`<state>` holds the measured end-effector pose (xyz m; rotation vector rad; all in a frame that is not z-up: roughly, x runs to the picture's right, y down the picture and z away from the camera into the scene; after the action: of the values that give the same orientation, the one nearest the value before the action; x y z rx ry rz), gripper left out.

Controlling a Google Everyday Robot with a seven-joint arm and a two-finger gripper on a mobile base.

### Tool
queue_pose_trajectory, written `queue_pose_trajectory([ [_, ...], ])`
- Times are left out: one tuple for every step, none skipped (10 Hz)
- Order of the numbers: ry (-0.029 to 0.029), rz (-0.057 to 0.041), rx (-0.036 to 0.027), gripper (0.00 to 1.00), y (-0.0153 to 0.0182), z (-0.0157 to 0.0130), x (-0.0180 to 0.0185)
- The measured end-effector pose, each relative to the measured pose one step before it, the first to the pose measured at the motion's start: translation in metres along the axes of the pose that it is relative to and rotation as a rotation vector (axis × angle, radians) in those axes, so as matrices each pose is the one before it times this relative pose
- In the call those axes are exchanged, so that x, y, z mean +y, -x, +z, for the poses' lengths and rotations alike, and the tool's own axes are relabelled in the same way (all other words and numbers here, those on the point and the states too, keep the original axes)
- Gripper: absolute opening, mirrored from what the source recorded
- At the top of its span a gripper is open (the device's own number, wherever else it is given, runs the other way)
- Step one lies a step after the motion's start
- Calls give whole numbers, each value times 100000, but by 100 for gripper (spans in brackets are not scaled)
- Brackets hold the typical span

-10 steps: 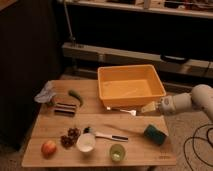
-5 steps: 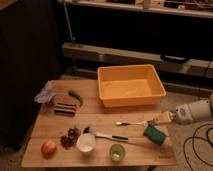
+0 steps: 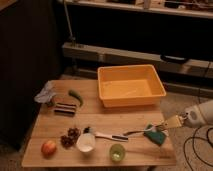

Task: Place fork in plastic cup

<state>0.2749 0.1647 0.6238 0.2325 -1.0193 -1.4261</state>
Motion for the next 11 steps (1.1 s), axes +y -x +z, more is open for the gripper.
queue_pose_trajectory([
  [774,-1872,-1635,2,233,84,-476],
  [-70,-1755,-1634,2,201,265,-549],
  [-244,-1340,-1401,2,193,288,-503],
  [-360,-1787,-2021,2,563,545,-861],
  [-101,-1034,-1579,2,637,441,-670],
  [200,-838,-937,2,313,413,-483],
  [846,-1438,-1701,2,271,801,-574],
  [1624,-201,-950,2,32,673,-210],
  [974,128,-362,2,-38,465,-140],
  [876,370,-208,2,-49,452,-55],
  [913,470,-337,2,-127,644,-111],
])
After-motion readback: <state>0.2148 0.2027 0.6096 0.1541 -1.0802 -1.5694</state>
